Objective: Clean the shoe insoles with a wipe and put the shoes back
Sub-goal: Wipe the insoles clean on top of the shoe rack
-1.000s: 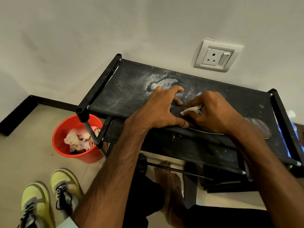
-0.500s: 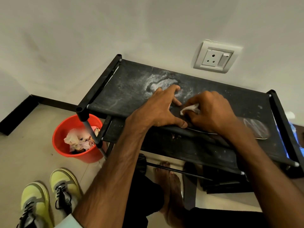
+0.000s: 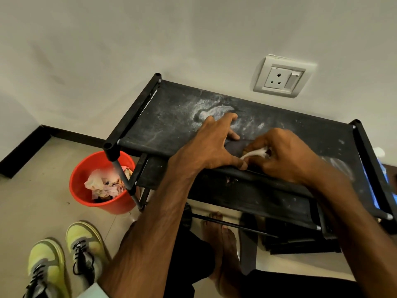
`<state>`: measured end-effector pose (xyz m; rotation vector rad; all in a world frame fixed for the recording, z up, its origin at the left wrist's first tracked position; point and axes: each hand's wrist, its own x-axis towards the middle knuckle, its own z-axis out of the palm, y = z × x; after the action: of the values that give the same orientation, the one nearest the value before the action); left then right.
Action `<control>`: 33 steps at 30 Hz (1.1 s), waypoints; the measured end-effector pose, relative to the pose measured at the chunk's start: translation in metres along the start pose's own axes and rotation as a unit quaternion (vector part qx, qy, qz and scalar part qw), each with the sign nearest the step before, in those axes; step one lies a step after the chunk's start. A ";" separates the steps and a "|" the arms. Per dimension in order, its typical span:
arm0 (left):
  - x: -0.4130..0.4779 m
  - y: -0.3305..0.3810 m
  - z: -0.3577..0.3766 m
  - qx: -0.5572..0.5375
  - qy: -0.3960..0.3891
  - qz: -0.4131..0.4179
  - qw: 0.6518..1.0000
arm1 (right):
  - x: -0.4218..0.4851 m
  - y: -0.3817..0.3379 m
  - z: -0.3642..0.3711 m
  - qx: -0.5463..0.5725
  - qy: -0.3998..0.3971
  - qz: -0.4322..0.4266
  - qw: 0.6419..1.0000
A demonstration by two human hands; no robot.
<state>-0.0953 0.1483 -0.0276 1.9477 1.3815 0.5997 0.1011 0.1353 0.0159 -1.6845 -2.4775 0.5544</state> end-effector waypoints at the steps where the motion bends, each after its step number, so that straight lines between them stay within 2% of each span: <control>1: 0.000 0.000 0.000 -0.001 -0.002 -0.002 1.000 | 0.003 0.000 0.003 -0.020 0.026 0.010 0.999; 4: 0.000 -0.001 -0.002 0.001 -0.014 -0.011 1.000 | 0.017 -0.005 0.009 -0.082 0.105 0.038 0.990; 6: -0.001 -0.001 -0.002 0.008 -0.019 -0.017 1.000 | 0.025 -0.007 0.011 -0.098 0.125 0.050 0.986; 10: -0.002 0.001 -0.003 0.010 -0.023 -0.022 0.999 | 0.028 -0.016 0.018 -0.111 0.090 0.016 0.990; 14: 0.000 0.000 -0.003 0.002 -0.009 -0.019 1.000 | 0.025 -0.021 0.019 -0.040 0.067 -0.016 0.997; 19: -0.001 -0.001 0.000 0.001 -0.020 -0.015 1.000 | 0.025 0.003 0.009 -0.071 0.129 0.069 0.987; 21: -0.001 -0.001 0.000 0.007 -0.018 -0.013 1.000 | 0.025 0.004 0.007 -0.085 0.134 0.077 0.984; 26: 0.003 -0.001 -0.003 0.014 -0.012 -0.021 1.000 | 0.030 -0.024 0.023 -0.099 0.101 -0.017 0.990; 28: 0.003 -0.001 -0.003 0.009 -0.010 -0.024 1.000 | 0.032 -0.028 0.027 -0.089 0.102 -0.027 0.990; 33: -0.001 0.002 -0.001 0.001 -0.025 -0.020 0.999 | 0.031 -0.001 0.013 -0.086 0.148 0.056 0.984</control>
<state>-0.0949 0.1470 -0.0251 1.9178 1.3871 0.5274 0.0845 0.1601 0.0009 -1.8220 -2.2835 0.0879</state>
